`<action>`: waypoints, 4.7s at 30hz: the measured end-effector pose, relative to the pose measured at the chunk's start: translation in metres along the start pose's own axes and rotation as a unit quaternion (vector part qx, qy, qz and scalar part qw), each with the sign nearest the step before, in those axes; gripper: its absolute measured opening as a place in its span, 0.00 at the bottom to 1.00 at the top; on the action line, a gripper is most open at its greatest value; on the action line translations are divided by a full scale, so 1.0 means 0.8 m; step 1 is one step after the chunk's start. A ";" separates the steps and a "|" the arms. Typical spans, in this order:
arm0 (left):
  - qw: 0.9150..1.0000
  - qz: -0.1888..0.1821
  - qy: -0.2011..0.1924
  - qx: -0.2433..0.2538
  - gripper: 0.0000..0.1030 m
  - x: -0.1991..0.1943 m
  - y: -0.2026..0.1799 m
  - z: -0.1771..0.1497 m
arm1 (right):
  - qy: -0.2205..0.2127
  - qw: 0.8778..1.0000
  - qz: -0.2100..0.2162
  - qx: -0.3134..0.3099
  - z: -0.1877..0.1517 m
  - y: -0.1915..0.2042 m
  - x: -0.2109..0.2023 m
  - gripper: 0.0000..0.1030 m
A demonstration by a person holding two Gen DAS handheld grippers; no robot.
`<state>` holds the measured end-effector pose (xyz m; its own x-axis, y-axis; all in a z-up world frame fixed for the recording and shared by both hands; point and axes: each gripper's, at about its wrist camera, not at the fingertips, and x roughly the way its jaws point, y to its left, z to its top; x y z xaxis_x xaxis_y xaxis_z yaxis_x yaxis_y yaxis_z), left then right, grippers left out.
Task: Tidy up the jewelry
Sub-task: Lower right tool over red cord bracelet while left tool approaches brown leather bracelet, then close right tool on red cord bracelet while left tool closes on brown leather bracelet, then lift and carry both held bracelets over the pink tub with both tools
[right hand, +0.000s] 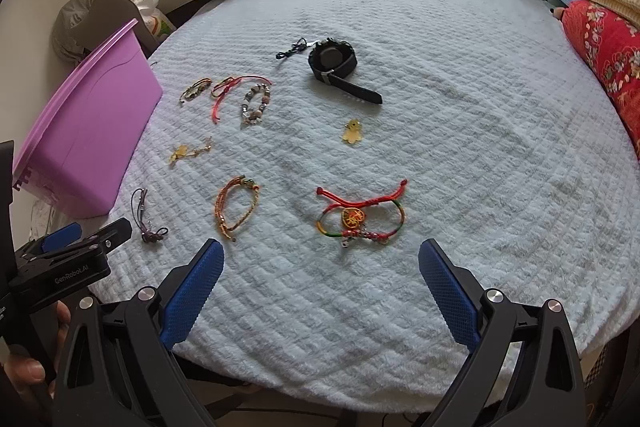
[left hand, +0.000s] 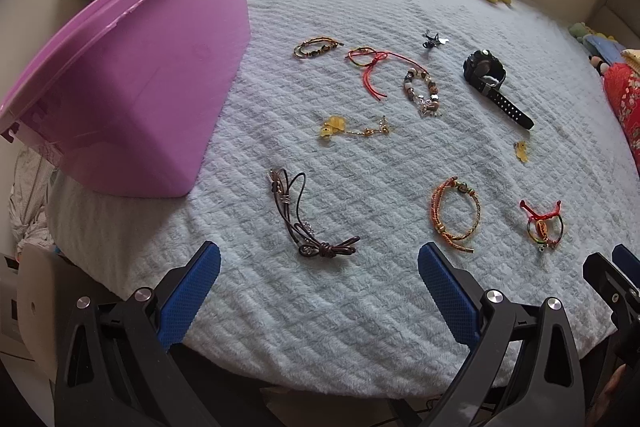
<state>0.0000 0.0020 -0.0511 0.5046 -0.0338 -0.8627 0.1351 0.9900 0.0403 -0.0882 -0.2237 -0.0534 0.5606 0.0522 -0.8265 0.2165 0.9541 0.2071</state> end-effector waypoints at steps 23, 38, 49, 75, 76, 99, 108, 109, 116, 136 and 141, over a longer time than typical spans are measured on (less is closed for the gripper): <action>0.998 0.023 0.050 -0.035 0.94 0.067 0.027 -0.021 | 0.035 0.999 -0.011 0.026 -0.007 -0.055 0.064 0.91; 0.998 0.016 0.038 -0.047 0.94 0.087 0.038 -0.022 | 0.044 0.998 -0.035 -0.008 0.000 -0.049 0.098 0.91; 0.998 0.001 0.033 -0.050 0.94 0.100 0.038 -0.018 | 0.047 0.997 -0.052 -0.025 0.003 -0.042 0.118 0.91; 1.000 0.021 -0.006 -0.005 0.17 0.093 0.010 -0.013 | 0.028 0.997 -0.058 -0.045 0.004 -0.034 0.103 0.16; 1.000 0.022 -0.006 -0.008 0.13 0.093 0.013 -0.012 | 0.027 0.997 -0.056 -0.044 0.005 -0.034 0.102 0.15; 0.997 -0.058 -0.048 -0.003 0.12 0.013 0.021 -0.001 | -0.014 1.000 0.010 -0.020 0.012 -0.026 0.029 0.12; 0.996 -0.057 -0.070 -0.013 0.12 -0.033 0.045 0.015 | -0.036 0.998 0.039 -0.033 0.029 0.008 -0.004 0.12; 0.996 -0.058 -0.072 -0.016 0.12 -0.039 0.049 0.016 | -0.037 0.998 0.042 -0.037 0.033 0.014 -0.007 0.12; 0.994 -0.050 -0.092 -0.030 0.12 -0.085 0.078 0.038 | -0.047 0.994 0.076 -0.066 0.062 0.070 -0.028 0.12; 0.988 0.041 -0.126 -0.076 0.12 -0.143 0.228 0.124 | -0.068 0.962 0.193 -0.179 0.169 0.325 -0.042 0.12; 0.987 0.057 -0.127 -0.083 0.12 -0.139 0.266 0.141 | -0.064 0.953 0.214 -0.204 0.186 0.387 -0.034 0.12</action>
<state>0.0685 0.2006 0.1101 0.7087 0.0669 -0.7023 -0.0657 0.9974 0.0287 0.0826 0.0266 0.1110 0.6262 0.4510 -0.6359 -0.3675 0.8901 0.2694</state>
